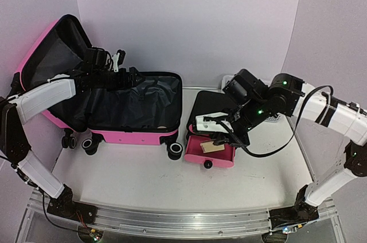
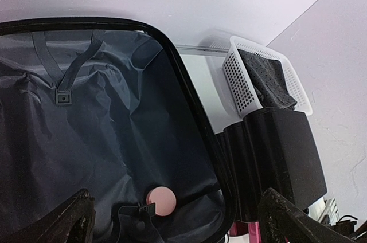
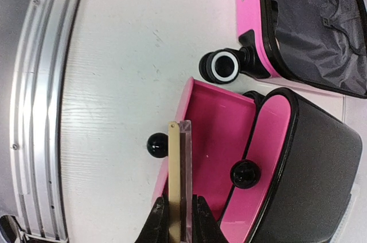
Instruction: Open, take out, and arrange the luggage
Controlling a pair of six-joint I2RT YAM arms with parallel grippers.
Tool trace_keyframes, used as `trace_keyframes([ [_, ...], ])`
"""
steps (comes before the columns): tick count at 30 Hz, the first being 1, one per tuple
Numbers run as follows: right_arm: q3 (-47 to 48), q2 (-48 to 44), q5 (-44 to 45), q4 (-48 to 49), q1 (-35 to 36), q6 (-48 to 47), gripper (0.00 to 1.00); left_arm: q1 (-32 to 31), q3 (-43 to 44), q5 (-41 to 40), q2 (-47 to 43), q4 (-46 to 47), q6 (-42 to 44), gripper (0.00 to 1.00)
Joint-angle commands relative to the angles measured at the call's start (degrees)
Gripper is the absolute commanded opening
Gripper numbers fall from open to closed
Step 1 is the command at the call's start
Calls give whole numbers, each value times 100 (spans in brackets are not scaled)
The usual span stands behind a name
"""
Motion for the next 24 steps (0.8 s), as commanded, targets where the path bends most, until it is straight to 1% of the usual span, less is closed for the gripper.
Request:
trace_keyframes([
  [1,-134,340,1391,648,240,223,0,20,-50,129,-225,298,-156,100],
  [6,-485,510,1947,1367,342,353,0,19,-79,199,-242,302,-161,100],
  [14,-800,904,2699,2114,495,558,0,19,-89,222,-269,304,-185,100],
  [21,-1356,1056,3492,3109,647,431,0,19,-109,241,-281,319,-214,100],
  [24,-1610,1115,3669,3448,649,306,0,14,-106,232,-287,322,-212,99],
])
